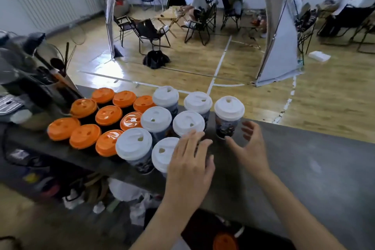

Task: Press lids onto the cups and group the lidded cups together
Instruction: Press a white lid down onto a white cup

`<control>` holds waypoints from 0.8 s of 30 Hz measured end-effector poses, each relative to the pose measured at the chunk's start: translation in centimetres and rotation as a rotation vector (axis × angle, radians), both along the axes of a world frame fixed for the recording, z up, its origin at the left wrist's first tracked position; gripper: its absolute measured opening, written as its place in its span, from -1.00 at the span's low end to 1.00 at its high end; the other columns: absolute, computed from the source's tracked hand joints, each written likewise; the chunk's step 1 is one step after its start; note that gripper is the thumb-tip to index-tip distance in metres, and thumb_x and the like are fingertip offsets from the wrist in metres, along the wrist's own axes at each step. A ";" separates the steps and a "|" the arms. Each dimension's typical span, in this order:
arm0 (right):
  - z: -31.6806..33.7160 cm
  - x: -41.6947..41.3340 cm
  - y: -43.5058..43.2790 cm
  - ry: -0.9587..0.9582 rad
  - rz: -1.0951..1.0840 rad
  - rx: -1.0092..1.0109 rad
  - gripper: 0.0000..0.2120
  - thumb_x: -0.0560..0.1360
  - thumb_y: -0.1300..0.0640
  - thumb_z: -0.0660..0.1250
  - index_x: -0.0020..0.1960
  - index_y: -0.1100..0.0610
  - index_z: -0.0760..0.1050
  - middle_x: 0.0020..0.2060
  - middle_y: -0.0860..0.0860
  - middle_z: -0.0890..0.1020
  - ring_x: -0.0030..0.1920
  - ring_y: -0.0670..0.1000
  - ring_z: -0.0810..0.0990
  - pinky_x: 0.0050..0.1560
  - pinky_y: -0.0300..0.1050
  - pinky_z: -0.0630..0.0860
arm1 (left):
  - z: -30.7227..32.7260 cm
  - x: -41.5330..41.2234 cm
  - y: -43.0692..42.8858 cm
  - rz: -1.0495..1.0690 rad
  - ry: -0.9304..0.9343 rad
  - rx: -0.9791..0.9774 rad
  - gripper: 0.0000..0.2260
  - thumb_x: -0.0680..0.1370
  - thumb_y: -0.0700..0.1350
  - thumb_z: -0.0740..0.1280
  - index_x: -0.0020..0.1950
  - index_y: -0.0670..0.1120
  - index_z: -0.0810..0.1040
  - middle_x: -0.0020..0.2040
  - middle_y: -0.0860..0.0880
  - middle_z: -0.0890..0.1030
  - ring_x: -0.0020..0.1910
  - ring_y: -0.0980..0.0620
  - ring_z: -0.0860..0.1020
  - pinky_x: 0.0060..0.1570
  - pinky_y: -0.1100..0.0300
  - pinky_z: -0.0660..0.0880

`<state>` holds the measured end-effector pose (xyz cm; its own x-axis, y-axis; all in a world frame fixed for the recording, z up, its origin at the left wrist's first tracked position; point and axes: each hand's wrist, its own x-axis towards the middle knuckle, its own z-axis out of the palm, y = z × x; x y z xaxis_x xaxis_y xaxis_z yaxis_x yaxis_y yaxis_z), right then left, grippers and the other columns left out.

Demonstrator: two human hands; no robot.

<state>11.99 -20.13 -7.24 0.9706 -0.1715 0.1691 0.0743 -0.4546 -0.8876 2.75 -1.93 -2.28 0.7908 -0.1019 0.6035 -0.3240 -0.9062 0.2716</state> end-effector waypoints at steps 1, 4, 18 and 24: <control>0.2 0.8 0.5 0.020 -0.004 0.001 -0.19 0.35 0.06 0.63 0.45 0.16 0.29 0.32 0.05 0.48 0.28 0.01 0.48 0.30 -0.08 0.45 | 0.6 -0.5 1.0 0.073 0.003 0.022 -0.61 0.49 -0.06 0.48 0.29 -0.10 0.57 0.34 -0.11 0.57 0.42 -0.14 0.48 0.41 -0.07 0.40; 0.3 2.8 1.7 0.070 0.005 0.042 -0.09 0.30 0.08 0.67 0.47 0.18 0.21 0.40 0.09 0.44 0.37 0.06 0.45 0.30 -0.12 0.40 | 0.8 -1.5 3.2 0.279 0.119 0.110 -0.27 0.37 0.15 0.55 0.42 -0.18 0.45 0.42 -0.18 0.49 0.49 -0.25 0.39 0.45 -0.16 0.27; -0.7 0.9 -0.2 -0.001 -0.009 0.154 -0.27 0.32 0.14 0.66 0.32 -0.05 0.30 0.18 -0.15 0.52 0.22 -0.18 0.47 0.03 -0.57 0.38 | -2.2 -3.0 1.5 0.036 0.114 -0.012 -0.33 0.36 0.02 0.61 0.39 -0.13 0.45 0.34 -0.14 0.46 0.31 -0.16 0.45 0.28 0.02 0.48; -1.2 -5.1 -7.4 0.005 -0.156 0.122 -0.28 0.28 0.19 0.67 0.33 0.09 0.40 0.10 -0.20 0.57 0.13 -0.28 0.50 -0.02 -0.61 0.37 | -3.1 1.2 -5.6 -0.162 0.070 -0.027 -0.37 0.42 -0.01 0.58 0.38 -0.18 0.43 0.35 -0.20 0.47 0.34 -0.19 0.42 0.38 0.03 0.38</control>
